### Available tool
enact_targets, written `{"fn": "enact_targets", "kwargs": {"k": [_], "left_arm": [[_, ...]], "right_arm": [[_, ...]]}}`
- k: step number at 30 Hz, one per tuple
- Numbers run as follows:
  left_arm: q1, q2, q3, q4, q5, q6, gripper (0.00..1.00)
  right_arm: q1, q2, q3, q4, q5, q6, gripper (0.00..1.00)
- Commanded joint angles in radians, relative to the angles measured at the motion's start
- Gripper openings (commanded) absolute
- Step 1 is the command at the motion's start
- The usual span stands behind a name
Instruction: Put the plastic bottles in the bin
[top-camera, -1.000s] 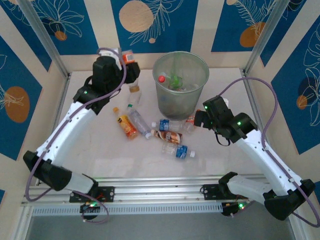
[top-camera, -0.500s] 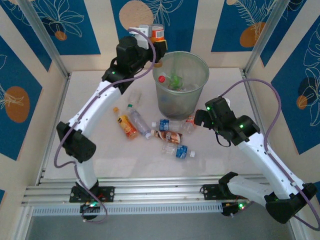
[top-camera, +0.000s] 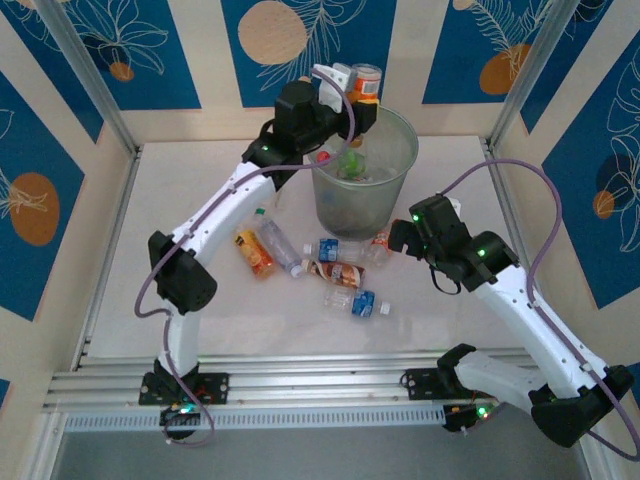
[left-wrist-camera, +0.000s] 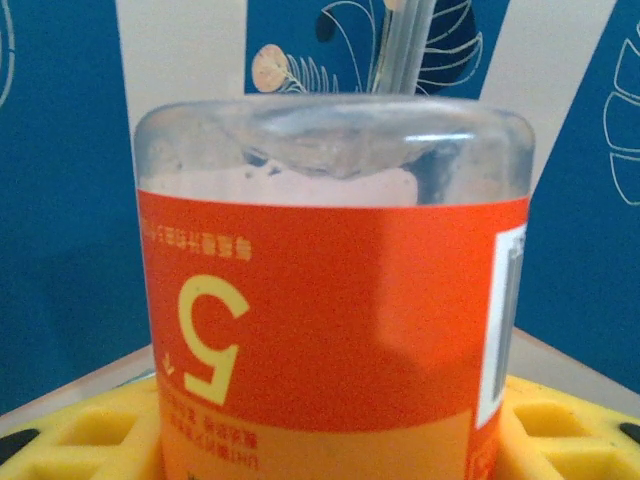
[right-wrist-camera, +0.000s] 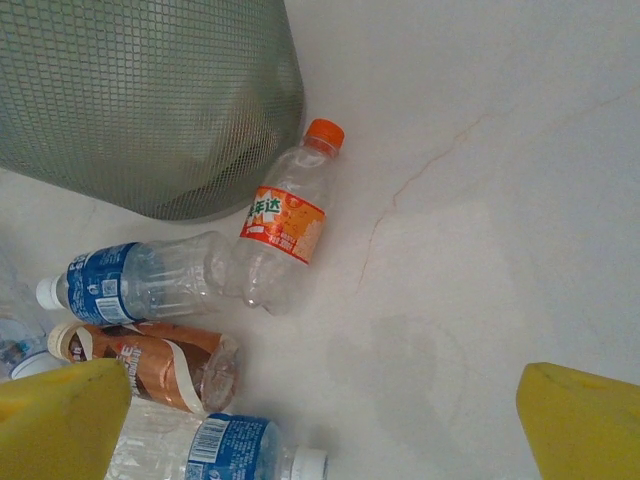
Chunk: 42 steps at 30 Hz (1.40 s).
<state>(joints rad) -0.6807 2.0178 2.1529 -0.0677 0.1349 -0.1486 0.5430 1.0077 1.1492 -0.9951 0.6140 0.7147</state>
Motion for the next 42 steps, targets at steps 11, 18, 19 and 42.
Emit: {"fn": "enact_targets", "kwargs": {"k": [11, 18, 19, 42], "left_arm": [[-0.040, -0.180, -0.454, 0.396, -0.032, 0.000, 0.48], [-0.043, -0.214, -0.553, 0.448, -0.061, -0.034, 0.48], [-0.045, -0.218, -0.561, 0.448, -0.063, -0.038, 0.49], [-0.046, -0.214, -0.603, 0.436, -0.081, -0.065, 0.67]], "right_arm": [[-0.002, -0.027, -0.014, 0.001, 0.023, 0.023, 0.99], [-0.002, -0.026, -0.008, 0.007, 0.019, 0.019, 0.99], [-0.002, -0.026, -0.008, 0.007, 0.020, 0.018, 0.99], [-0.002, -0.024, -0.006, 0.004, 0.029, 0.018, 0.99]]}}
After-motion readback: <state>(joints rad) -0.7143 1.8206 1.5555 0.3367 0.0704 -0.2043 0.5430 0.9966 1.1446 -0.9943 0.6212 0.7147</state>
